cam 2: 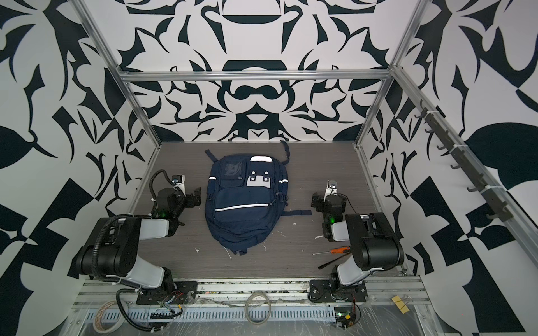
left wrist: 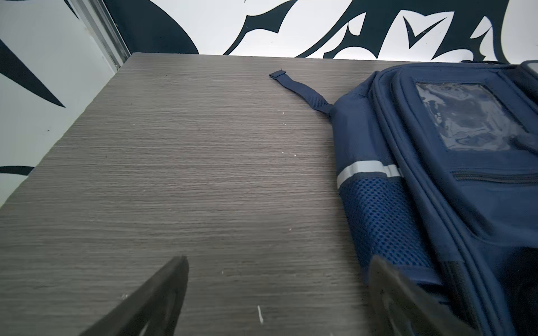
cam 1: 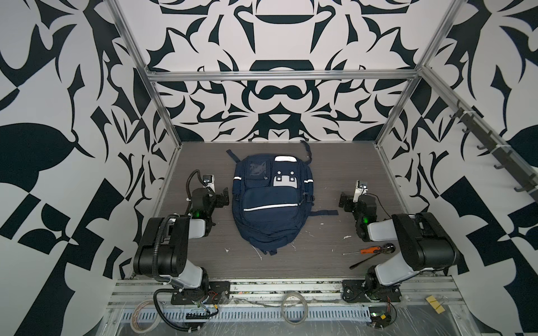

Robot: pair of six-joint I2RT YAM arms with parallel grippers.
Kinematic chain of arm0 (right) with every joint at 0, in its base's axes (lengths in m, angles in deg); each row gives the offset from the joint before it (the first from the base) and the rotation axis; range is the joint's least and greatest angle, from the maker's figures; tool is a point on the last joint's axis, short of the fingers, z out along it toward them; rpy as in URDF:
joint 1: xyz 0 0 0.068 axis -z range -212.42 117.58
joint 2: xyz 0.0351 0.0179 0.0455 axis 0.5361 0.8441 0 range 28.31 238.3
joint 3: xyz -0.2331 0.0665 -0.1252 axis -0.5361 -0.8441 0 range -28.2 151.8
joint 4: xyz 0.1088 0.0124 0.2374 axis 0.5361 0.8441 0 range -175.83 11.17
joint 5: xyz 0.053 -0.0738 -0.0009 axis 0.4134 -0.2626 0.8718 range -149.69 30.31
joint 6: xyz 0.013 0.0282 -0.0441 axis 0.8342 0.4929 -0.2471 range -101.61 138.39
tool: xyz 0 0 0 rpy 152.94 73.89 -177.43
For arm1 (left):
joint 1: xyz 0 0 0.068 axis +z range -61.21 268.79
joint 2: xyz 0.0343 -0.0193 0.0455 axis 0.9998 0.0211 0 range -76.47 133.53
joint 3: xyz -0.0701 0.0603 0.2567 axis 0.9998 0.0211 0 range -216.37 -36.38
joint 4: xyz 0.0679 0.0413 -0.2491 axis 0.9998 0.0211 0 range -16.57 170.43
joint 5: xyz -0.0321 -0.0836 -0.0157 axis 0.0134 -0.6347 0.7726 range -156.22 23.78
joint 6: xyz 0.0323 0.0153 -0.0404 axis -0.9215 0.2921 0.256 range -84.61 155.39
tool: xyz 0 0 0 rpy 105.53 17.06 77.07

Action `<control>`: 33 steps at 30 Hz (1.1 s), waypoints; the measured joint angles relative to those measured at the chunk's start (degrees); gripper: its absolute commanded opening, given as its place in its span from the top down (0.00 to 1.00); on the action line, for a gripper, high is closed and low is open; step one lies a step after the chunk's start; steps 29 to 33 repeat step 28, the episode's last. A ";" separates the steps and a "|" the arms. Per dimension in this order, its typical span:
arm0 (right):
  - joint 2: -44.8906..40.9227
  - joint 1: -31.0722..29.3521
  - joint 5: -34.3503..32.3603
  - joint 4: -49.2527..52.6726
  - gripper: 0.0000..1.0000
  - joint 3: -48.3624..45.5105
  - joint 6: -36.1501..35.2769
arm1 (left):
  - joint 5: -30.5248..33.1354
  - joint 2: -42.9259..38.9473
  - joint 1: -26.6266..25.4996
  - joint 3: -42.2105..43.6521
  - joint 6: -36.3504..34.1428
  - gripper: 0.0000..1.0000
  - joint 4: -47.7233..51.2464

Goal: Pack the student bag

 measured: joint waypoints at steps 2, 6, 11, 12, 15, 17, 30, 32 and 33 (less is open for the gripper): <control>0.00 -0.02 1.88 0.55 0.00 0.57 -0.74 | -0.02 0.00 0.00 0.00 0.00 0.01 -0.09; 0.00 -0.02 3.76 1.01 0.00 0.85 -1.36 | -0.02 0.00 0.00 0.00 0.00 0.01 -0.11; 0.00 -0.07 4.79 1.95 0.00 0.87 -2.10 | -0.09 0.00 0.00 0.00 0.00 0.01 -0.09; 0.00 -0.07 4.87 2.08 0.00 0.90 -2.16 | -0.15 0.00 0.00 0.00 0.00 0.01 -0.09; 0.00 -0.07 5.09 2.25 0.00 0.90 -2.23 | -0.20 0.00 0.00 0.00 0.00 0.01 -0.04; 0.00 -0.07 5.18 2.34 0.00 0.90 -2.27 | -0.20 0.00 0.00 0.00 0.00 0.01 0.09; 0.02 -0.07 5.44 2.43 0.00 1.09 -2.40 | -0.24 0.00 0.00 0.00 0.00 0.01 0.15; 0.02 -0.07 5.44 2.43 0.00 1.09 -2.40 | -0.24 0.00 0.00 0.00 0.00 0.01 0.15; 0.02 -0.07 5.44 2.43 0.00 1.09 -2.40 | -0.24 0.00 0.00 0.00 0.00 0.01 0.15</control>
